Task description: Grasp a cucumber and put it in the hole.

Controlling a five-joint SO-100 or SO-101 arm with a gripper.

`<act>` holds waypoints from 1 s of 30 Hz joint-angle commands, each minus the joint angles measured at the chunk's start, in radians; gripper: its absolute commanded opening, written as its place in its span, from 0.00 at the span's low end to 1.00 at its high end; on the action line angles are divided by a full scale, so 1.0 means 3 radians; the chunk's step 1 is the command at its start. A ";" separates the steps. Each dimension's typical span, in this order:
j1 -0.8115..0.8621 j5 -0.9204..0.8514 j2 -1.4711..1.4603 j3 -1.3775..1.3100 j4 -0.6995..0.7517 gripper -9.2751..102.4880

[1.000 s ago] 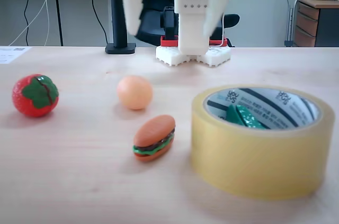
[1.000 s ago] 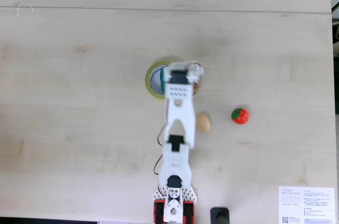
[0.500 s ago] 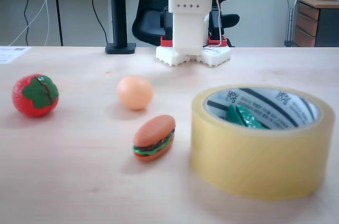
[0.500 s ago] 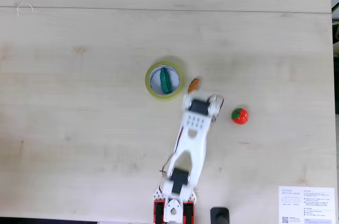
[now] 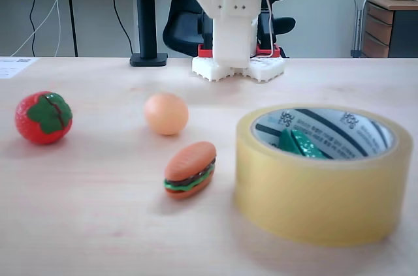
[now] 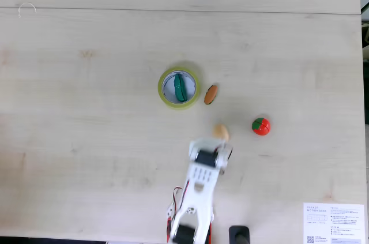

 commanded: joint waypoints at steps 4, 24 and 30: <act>0.0046 0.0174 0.0772 0.0752 -0.0235 0.08; 0.0061 0.0343 0.3134 0.2495 -0.0481 0.08; 0.0072 0.0348 0.3165 0.2690 -0.0547 0.08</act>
